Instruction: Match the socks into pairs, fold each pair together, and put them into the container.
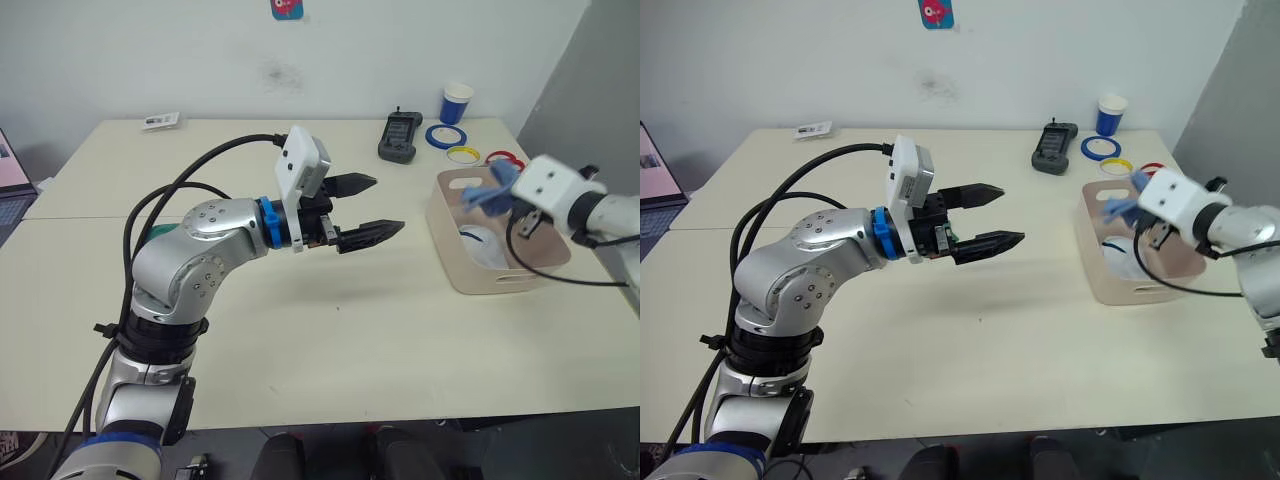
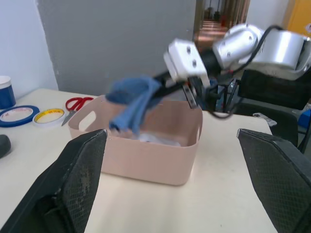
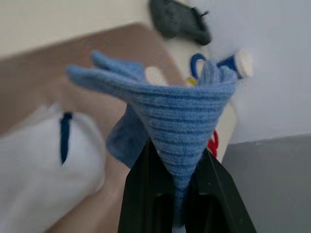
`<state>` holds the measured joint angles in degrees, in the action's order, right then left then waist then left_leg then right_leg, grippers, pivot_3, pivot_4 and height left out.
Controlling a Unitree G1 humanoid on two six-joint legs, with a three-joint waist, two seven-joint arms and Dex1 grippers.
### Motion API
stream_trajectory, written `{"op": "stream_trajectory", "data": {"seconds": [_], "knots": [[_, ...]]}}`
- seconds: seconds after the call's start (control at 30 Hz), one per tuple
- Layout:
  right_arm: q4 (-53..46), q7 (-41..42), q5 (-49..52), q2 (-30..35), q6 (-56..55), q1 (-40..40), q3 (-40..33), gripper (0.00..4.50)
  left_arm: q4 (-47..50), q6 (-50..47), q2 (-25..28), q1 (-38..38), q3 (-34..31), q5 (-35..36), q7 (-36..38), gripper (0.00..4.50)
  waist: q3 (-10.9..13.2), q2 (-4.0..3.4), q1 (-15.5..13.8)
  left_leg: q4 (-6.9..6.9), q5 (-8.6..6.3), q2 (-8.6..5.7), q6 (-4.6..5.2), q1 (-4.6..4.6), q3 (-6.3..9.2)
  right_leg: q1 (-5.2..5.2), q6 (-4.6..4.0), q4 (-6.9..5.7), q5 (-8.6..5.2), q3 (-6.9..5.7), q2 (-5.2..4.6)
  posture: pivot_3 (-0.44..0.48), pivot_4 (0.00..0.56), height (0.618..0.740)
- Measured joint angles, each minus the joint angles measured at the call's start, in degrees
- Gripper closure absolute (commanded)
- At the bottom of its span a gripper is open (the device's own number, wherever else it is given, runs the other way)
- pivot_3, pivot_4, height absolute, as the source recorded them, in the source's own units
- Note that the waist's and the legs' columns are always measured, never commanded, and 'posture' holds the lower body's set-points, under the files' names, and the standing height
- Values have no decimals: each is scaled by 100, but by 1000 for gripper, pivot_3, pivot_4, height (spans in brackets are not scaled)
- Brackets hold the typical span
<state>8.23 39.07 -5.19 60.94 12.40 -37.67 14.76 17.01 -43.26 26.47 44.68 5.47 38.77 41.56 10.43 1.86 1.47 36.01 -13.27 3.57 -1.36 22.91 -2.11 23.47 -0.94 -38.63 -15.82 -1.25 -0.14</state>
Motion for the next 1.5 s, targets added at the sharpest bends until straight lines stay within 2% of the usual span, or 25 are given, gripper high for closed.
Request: {"op": "stream_trajectory", "data": {"seconds": [0.17,0.3,0.6,0.73,0.87,1.0,1.13,1.2,1.33,1.37,1.5], "knots": [[876,630,-853,-75,-1167,-292,589,4500,-102,7,-354,85,141,-147,-95,26,4,-5,2,3,3,-2,-6,-7,-15,5,1,-16,1,12,0,0,150,740],[1201,1231,-990,-79,-1737,-521,667,3279,-102,15,-383,87,146,-234,-46,0,4,-5,0,4,5,-2,-9,-11,-24,4,1,-22,1,14,0,0,150,740],[1883,2689,-978,-67,-2199,-1395,649,75,-158,133,-197,-35,204,-389,422,0,7,-9,3,8,7,-3,-12,-21,-25,2,9,-29,7,32,0,0,150,740],[2056,3459,-902,20,-2112,-1892,623,32,-261,214,-165,-41,203,-441,550,0,14,-22,-1,10,7,-6,-13,-20,-25,2,9,-30,7,33,0,0,150,740],[1936,4259,-478,171,-1378,-2289,242,32,-351,227,-6,-147,155,-487,601,0,15,-23,0,7,7,-3,-12,-23,-23,3,9,-29,7,39,-2,0,150,740],[1512,4275,-72,58,-545,-2419,-285,32,-362,86,343,-617,-133,-501,450,0,15,-23,25,6,6,4,-12,-33,-14,2,7,-35,7,42,-9,0,150,740],[502,3438,388,-924,481,-1989,-784,32,-369,80,487,-1241,-430,-668,89,0,14,-24,43,7,10,6,-18,-52,-6,-13,5,-47,9,44,-8,0,150,740],[-79,2741,557,-1673,1013,-1581,-974,32,-348,335,453,-1628,-656,-834,-188,0,14,-24,37,7,18,9,-33,-51,-4,-14,5,-51,11,43,-8,0,150,740],[-1237,1308,695,-3083,1609,-344,-1076,32,-313,944,348,-2538,-1039,-1347,-804,0,13,-24,-8,5,22,13,-47,-23,6,-1,5,-44,11,38,-16,0,150,740],[-1470,797,673,-3521,1701,53,-1134,32,-292,1116,311,-2832,-1133,-1486,-990,0,13,-24,-30,5,24,14,-50,-10,11,5,-18,-42,28,36,-26,0,150,740],[-1890,-510,412,-4421,1613,1172,-1080,32,-168,1564,-88,-3549,-1290,-2138,-1903,0,13,-24,-140,7,21,-7,-53,3,-4,10,15,-31,47,38,-66,0,150,740]]}}
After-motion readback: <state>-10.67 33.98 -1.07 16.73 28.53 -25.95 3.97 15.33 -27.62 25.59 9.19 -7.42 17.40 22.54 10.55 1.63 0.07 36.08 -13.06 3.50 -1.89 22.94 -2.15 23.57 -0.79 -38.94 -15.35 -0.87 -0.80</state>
